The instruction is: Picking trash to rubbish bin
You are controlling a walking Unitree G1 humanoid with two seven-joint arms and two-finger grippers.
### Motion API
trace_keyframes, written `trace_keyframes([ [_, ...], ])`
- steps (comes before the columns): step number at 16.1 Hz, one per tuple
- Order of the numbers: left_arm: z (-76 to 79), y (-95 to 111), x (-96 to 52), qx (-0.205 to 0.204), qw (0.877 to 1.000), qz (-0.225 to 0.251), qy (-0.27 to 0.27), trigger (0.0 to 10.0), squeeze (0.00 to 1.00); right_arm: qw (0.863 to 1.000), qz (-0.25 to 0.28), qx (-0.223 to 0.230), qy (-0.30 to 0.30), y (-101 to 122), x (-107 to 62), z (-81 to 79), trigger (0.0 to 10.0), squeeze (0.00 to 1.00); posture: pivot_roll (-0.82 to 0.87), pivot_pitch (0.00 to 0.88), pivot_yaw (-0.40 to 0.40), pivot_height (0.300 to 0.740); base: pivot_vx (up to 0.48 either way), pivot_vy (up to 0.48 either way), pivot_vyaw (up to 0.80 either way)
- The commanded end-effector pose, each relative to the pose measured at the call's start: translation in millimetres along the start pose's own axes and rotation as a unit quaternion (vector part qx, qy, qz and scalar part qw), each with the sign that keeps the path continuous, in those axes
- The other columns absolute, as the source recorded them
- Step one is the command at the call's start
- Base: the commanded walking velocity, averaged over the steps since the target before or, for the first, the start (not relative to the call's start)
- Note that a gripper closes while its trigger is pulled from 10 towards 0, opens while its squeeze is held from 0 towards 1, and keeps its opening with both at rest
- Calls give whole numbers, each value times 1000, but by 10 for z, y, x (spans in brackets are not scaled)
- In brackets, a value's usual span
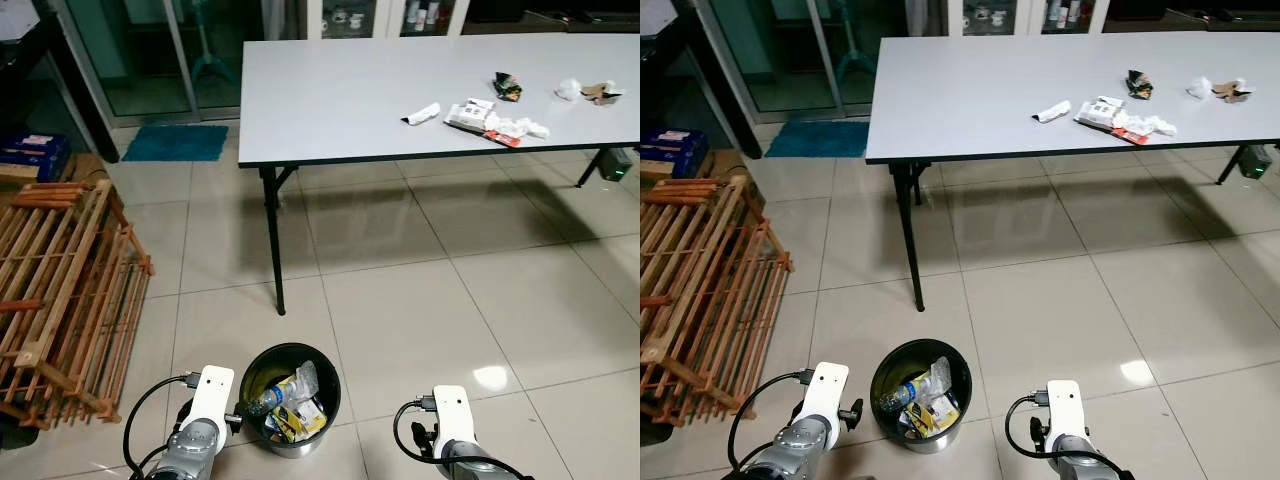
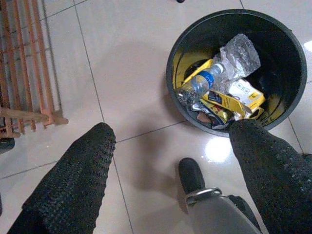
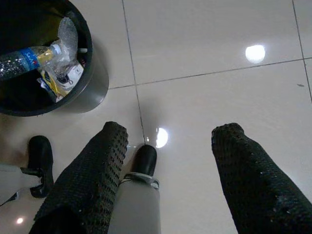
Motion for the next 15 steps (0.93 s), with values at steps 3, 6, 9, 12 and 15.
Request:
trace_keyframes([
  [3,-33,13,2,1,1000,1,8,10000,0,1000,-5,-11,-1,-24,-3,-2,10000,0,14,20,-20,740,0,-384,346],
  [6,-39,-5,-1,2,1000,-1,9,10000,0,1000,-12,-18,3,-62,-8,-22,10000,0,12,14,-19,740,0,-310,719],
  [9,-34,-13,-3,4,1000,-2,8,10000,0,1000,-14,-23,5,-78,-10,-26,10000,0,13,7,-21,740,0,-312,698],
  [12,-29,-15,-3,3,1000,-2,7,10000,0,1000,-15,-26,6,-87,-12,-28,10000,0,13,3,-21,740,0,-352,642],
  [15,-21,-15,-3,2,1000,-3,7,10000,0,1000,-15,-27,5,-93,-14,-18,10000,0,11,4,-23,740,0,-311,642],
])
Point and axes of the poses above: a point about 5 cm out from each wrist's last joint towards the gripper, its own x axis pointing out of the wrist towards the gripper, its own y axis along the axis of the wrist's last joint, z = x × y, the point moved 2 cm from there along x, pointing out of the wrist towards the gripper, and after that the axes turned 14 degrees about -x, right-handed, at the moved point
